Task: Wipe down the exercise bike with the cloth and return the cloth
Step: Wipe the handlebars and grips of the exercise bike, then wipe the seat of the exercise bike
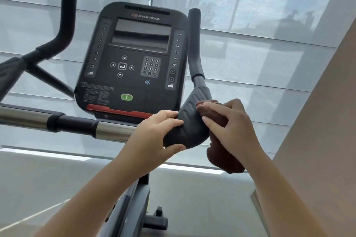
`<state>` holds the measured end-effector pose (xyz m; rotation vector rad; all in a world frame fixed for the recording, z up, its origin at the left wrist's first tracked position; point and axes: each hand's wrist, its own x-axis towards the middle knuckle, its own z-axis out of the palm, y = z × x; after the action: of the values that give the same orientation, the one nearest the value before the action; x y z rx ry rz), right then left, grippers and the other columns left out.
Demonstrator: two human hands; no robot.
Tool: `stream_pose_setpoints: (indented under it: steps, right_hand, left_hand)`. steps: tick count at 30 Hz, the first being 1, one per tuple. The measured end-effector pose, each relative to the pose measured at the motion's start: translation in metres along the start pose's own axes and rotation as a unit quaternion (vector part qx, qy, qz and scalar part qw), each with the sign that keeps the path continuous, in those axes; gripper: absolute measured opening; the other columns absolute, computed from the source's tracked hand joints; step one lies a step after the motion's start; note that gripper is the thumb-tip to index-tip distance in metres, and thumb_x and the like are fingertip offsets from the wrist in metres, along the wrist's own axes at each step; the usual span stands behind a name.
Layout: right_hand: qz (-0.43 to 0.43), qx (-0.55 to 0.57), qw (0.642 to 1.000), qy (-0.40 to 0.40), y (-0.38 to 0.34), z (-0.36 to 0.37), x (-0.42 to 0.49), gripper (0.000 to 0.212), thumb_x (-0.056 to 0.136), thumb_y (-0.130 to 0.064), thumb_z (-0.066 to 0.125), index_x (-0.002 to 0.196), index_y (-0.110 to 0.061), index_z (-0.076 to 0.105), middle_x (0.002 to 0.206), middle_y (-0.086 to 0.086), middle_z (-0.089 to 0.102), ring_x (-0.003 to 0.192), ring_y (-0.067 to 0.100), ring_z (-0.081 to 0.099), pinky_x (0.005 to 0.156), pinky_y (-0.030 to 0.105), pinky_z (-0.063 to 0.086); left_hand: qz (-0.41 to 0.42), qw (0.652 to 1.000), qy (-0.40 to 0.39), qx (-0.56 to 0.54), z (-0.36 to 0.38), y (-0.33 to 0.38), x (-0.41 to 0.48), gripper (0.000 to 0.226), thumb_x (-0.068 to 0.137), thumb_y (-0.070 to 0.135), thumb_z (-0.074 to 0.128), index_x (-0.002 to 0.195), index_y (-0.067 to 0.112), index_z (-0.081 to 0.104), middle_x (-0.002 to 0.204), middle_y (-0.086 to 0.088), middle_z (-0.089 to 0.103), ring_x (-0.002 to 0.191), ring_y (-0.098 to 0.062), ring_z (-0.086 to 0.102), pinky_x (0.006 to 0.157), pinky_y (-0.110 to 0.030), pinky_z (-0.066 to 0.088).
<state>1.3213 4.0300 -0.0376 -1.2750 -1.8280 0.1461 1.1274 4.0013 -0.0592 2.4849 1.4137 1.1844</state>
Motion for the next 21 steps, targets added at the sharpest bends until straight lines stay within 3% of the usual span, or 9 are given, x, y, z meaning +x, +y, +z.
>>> stream_pose_setpoints:
  steps: [4,9,14,17,19,21]
  right_hand:
    - [0.002,0.043,0.999,0.018,0.0,0.0,-0.02,0.036,0.079,-0.027,0.068,0.109,-0.045,0.062,0.094,-0.007,0.044,0.08,-0.001,0.052,0.077,-0.001,0.038]
    - [-0.012,0.139,0.99,-0.022,0.001,-0.008,-0.04,0.038,0.079,-0.023,0.07,0.112,-0.04,0.063,0.096,-0.009,0.048,0.091,0.006,0.057,0.086,0.031,0.052]
    - [-0.047,0.205,0.974,-0.087,0.006,-0.015,-0.059,0.042,0.078,-0.022,0.07,0.113,-0.044,0.06,0.102,-0.011,0.053,0.097,-0.004,0.052,0.087,0.019,0.047]
    - [-0.05,0.263,0.954,-0.135,0.006,-0.015,-0.07,0.042,0.078,-0.018,0.071,0.115,-0.036,0.062,0.104,-0.012,0.057,0.094,0.004,0.057,0.087,0.033,0.051]
    - [-0.051,0.301,0.938,-0.165,0.004,-0.011,-0.078,0.042,0.079,-0.017,0.07,0.118,-0.032,0.062,0.105,-0.01,0.058,0.091,0.017,0.061,0.082,0.043,0.053]
    - [-0.065,0.321,0.926,-0.185,0.003,-0.006,-0.086,0.042,0.08,-0.016,0.069,0.118,-0.031,0.061,0.107,-0.009,0.06,0.091,0.022,0.061,0.08,0.046,0.053]
  left_hand:
    - [-0.013,0.999,0.02,0.042,0.0,0.011,-0.009,0.046,0.073,0.019,0.076,0.115,0.006,0.061,0.124,-0.007,0.056,0.117,-0.022,0.049,0.099,-0.038,0.041]
    - [-0.042,0.993,0.057,0.091,0.0,0.031,-0.023,0.041,0.074,0.017,0.075,0.111,0.003,0.062,0.117,-0.011,0.061,0.111,-0.025,0.054,0.095,-0.038,0.044]
    - [-0.079,0.987,0.067,0.121,0.007,0.052,-0.045,0.037,0.077,0.017,0.071,0.11,0.004,0.062,0.116,-0.011,0.062,0.11,-0.024,0.055,0.095,-0.041,0.045]
    - [-0.111,0.979,0.065,0.16,0.007,0.059,-0.062,0.034,0.078,0.015,0.071,0.109,0.003,0.063,0.115,-0.012,0.062,0.109,-0.025,0.056,0.095,-0.034,0.043]
    - [-0.141,0.97,0.076,0.181,0.005,0.063,-0.079,0.032,0.078,0.012,0.071,0.107,0.002,0.063,0.113,-0.013,0.063,0.108,-0.027,0.057,0.093,-0.032,0.04]
    - [-0.177,0.961,0.091,0.191,0.004,0.069,-0.099,0.031,0.078,0.01,0.07,0.107,0.001,0.063,0.113,-0.014,0.063,0.108,-0.027,0.057,0.094,-0.034,0.039]
